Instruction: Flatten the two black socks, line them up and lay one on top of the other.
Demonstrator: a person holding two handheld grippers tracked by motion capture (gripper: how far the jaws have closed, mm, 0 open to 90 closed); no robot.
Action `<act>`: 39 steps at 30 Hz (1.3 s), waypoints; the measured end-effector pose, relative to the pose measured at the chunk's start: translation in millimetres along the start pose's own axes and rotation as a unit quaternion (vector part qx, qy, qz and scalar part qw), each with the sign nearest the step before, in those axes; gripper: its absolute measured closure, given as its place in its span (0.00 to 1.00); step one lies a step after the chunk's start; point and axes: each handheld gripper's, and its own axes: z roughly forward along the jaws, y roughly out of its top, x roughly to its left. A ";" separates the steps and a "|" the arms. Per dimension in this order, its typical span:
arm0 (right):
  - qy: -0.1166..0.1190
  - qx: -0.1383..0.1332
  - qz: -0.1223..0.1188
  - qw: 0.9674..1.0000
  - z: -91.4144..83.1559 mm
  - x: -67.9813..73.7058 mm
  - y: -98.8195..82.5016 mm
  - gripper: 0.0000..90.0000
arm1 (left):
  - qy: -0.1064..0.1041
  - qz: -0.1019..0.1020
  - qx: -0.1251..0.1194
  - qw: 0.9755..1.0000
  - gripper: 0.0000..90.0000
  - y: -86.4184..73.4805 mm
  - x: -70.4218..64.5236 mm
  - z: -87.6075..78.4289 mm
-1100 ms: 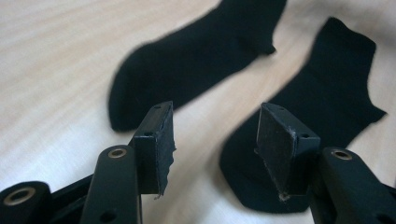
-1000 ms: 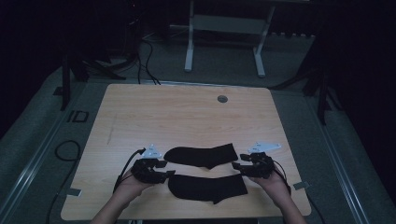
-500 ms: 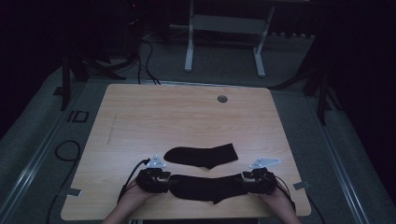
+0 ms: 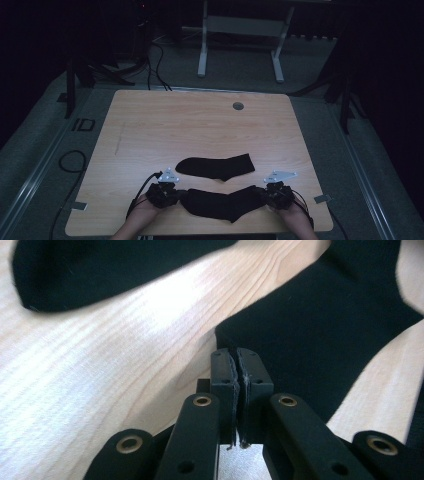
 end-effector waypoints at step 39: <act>-0.037 -0.020 0.055 0.998 51.3 -61.4 78.3 0.95 | 0.056 -0.052 -0.001 0.997 0.97 59.8 85.1 12.8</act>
